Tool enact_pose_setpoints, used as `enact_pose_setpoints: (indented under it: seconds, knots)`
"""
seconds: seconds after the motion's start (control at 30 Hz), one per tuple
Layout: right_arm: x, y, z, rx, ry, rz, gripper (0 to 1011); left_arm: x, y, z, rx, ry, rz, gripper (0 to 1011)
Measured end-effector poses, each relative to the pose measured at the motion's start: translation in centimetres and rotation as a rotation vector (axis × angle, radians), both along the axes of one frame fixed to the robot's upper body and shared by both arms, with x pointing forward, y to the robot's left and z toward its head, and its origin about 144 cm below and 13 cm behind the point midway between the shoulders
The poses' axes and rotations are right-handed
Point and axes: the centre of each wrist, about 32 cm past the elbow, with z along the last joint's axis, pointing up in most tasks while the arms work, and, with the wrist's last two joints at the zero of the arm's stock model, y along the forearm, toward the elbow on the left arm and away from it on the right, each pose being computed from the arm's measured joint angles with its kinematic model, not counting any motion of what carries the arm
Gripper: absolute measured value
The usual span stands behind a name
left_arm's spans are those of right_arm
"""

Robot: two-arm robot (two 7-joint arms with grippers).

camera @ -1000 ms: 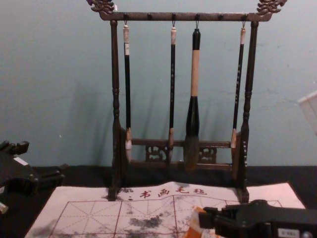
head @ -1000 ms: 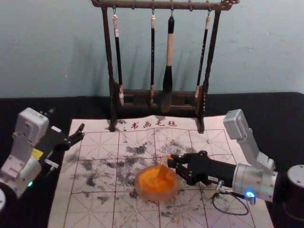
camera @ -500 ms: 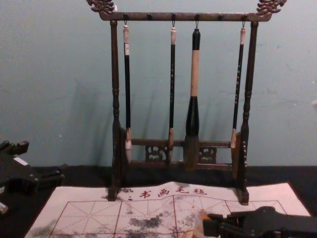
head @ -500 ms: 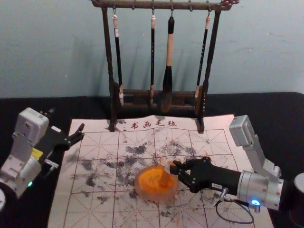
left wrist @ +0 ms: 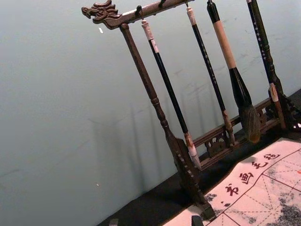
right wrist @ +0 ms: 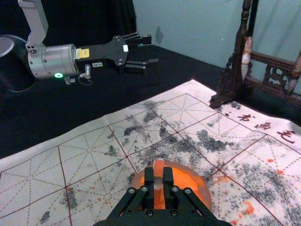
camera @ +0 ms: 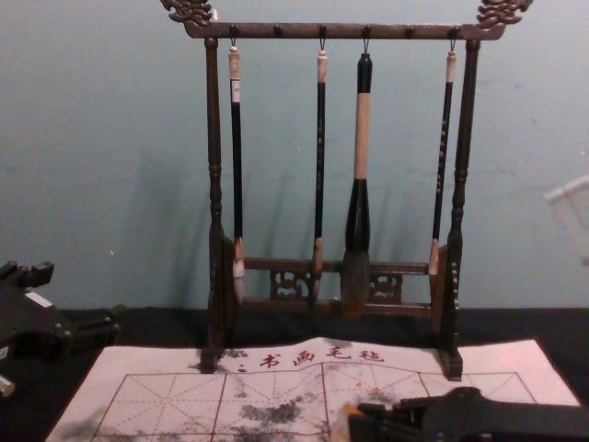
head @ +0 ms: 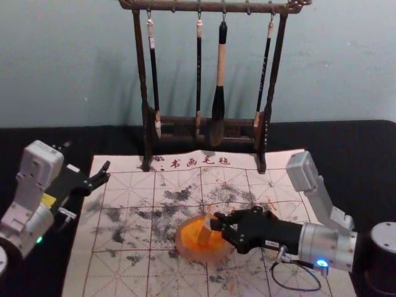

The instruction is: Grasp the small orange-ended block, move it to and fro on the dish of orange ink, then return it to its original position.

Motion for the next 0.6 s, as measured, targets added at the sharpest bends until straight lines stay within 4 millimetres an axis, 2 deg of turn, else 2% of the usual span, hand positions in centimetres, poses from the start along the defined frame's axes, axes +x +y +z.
enact_pose_setpoints:
  seconds: [0.6]
  knots:
    - [1.7,0.4,0.1,-0.023,-0.009,0.0,83,0.0,0.0,0.0,0.0,0.0,0.0,1001]
